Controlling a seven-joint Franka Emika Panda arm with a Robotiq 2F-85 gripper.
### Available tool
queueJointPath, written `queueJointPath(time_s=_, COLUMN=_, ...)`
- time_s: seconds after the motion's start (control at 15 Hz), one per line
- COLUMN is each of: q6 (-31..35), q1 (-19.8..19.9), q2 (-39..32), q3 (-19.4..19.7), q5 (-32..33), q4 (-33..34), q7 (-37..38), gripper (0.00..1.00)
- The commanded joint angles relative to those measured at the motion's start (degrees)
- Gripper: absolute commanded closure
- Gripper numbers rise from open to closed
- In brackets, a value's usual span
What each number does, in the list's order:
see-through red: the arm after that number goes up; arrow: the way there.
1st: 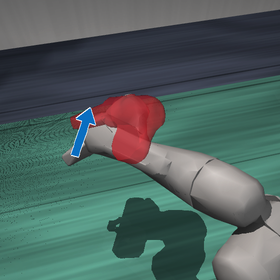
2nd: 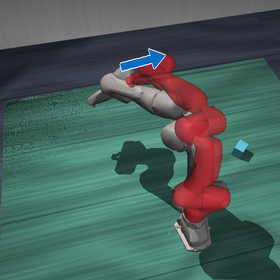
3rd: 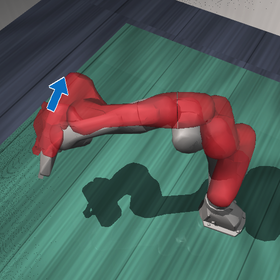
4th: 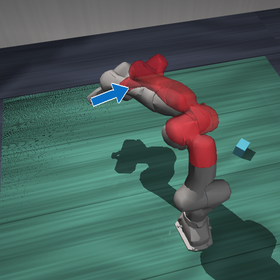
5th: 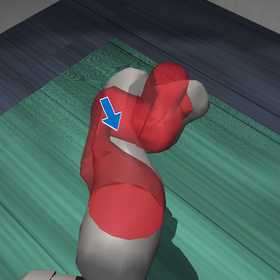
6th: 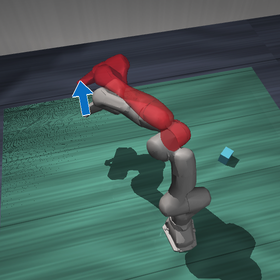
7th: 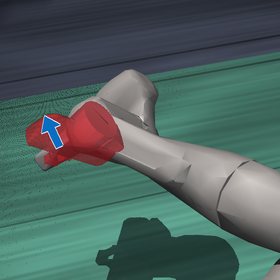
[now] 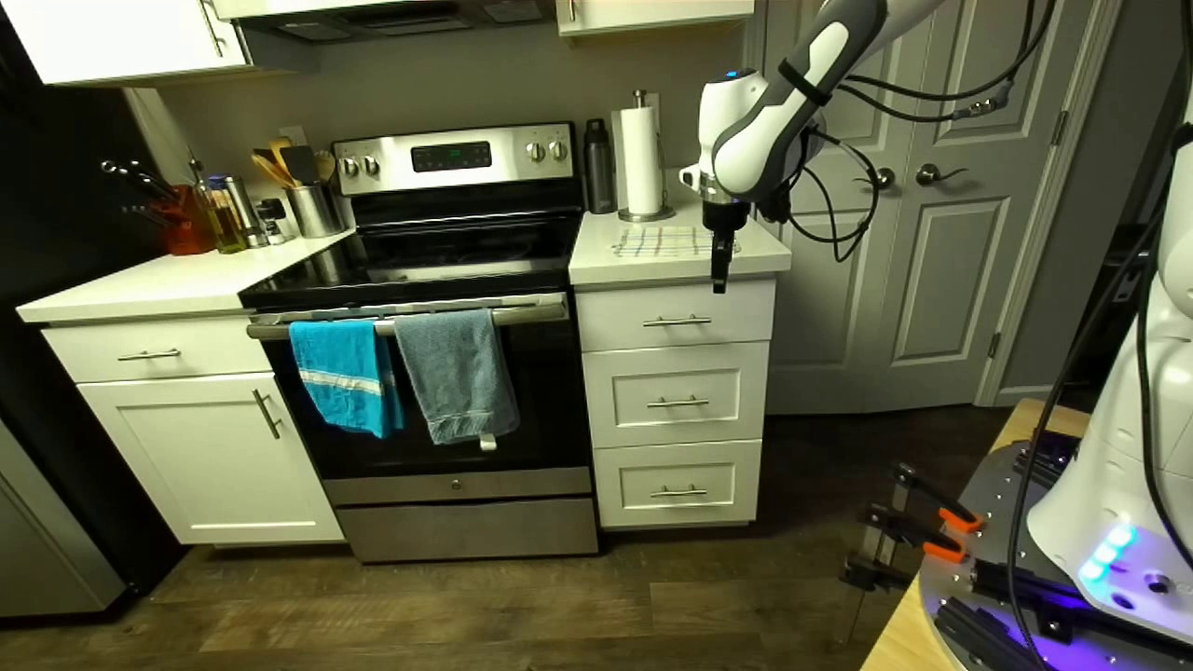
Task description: Open the top drawer of the cabinet on the right
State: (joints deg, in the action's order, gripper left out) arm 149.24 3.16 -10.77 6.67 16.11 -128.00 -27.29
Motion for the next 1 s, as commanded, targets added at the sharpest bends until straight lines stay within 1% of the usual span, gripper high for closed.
queueJointPath(time_s=0.0, q6=-0.21, q1=1.14, q2=0.06, q3=-1.16, q5=0.37, q4=0.09, q7=0.27, gripper=0.0)
queueJointPath(time_s=0.33, q6=-0.09, q1=1.26, q2=-0.64, q3=-1.46, q5=-0.34, q4=0.35, q7=-0.36, gripper=0.0)
queueJointPath(time_s=0.53, q6=2.22, q1=1.38, q2=-5.56, q3=-2.21, q5=-0.81, q4=2.45, q7=-0.48, gripper=0.0)
queueJointPath(time_s=0.6, q6=2.96, q1=1.22, q2=-7.19, q3=-2.23, q5=-0.04, q4=3.34, q7=0.32, gripper=0.0)
queueJointPath(time_s=0.93, q6=3.68, q1=1.88, q2=-15.0, q3=-4.15, q5=-0.71, q4=9.02, q7=-0.29, gripper=0.0)
